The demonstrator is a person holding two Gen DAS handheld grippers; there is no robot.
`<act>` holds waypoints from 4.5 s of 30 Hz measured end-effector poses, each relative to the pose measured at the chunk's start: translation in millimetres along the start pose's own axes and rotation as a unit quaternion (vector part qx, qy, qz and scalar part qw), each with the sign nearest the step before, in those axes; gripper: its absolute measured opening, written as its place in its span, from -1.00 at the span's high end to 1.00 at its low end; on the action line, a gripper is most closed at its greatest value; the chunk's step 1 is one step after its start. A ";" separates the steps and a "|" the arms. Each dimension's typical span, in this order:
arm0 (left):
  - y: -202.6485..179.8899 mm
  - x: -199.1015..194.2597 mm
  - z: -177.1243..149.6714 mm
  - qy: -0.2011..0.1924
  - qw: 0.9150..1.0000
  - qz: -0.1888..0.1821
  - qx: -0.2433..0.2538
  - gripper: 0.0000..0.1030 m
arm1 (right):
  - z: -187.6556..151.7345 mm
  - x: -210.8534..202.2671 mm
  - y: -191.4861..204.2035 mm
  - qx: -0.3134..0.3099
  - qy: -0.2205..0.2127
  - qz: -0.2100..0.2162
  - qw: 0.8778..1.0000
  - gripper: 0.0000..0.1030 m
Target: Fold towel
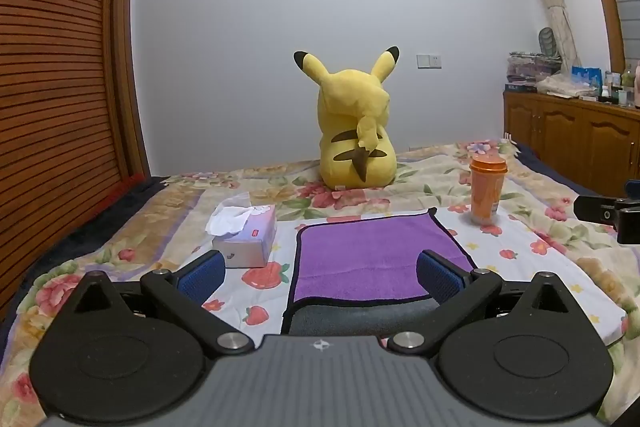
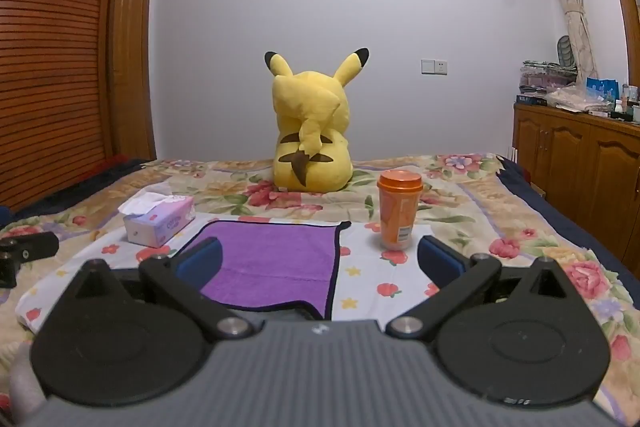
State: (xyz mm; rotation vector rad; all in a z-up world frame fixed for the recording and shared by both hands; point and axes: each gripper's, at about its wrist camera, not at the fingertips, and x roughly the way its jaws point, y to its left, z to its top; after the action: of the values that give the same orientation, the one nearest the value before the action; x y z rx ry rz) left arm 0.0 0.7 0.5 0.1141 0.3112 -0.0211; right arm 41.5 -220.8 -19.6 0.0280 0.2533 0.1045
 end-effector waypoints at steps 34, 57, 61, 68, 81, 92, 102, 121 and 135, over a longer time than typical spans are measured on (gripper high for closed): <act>-0.4 -0.6 -0.3 -0.002 1.000 0.001 0.001 -1.00 | 0.2 -0.9 -0.7 0.003 0.000 0.002 1.000 -1.00; 0.5 -0.7 1.3 -0.002 1.000 0.001 0.002 -1.00 | 0.0 -1.0 -0.8 0.005 -0.001 0.002 1.000 -1.00; 0.4 -0.7 1.3 -0.002 1.000 0.001 0.002 -1.00 | -0.3 -0.7 -0.7 0.005 -0.001 0.003 1.000 -1.00; 0.3 -0.7 1.3 -0.001 1.000 0.001 0.003 -1.00 | -0.2 -0.2 -1.2 0.005 -0.001 0.003 1.000 -1.00; 4.1 2.9 -5.9 0.019 1.000 -0.002 0.014 -1.00 | 0.9 5.6 2.4 0.003 0.005 0.010 1.000 -1.00; -5.9 16.1 -7.9 0.046 0.998 -0.008 0.029 -1.00 | 0.5 18.6 11.7 -0.009 0.035 0.022 0.999 -1.00; -8.8 35.9 -7.7 0.066 0.997 -0.014 0.032 -1.00 | -3.3 30.2 14.1 -0.014 0.053 0.024 0.998 -1.00; 2.5 83.7 -2.2 0.093 0.995 -0.007 0.032 -1.00 | -6.6 56.7 15.5 -0.020 0.075 0.033 0.996 -1.00; 5.2 117.5 -5.1 0.115 0.992 -0.024 0.050 -1.00 | -11.1 86.8 20.9 -0.034 0.098 0.038 0.994 -1.00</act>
State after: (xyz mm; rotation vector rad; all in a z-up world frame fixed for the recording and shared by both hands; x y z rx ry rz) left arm 110.4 6.1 -39.8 0.2096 0.5431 -0.0727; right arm 120.2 -190.6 -51.2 -0.0407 0.4458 0.1923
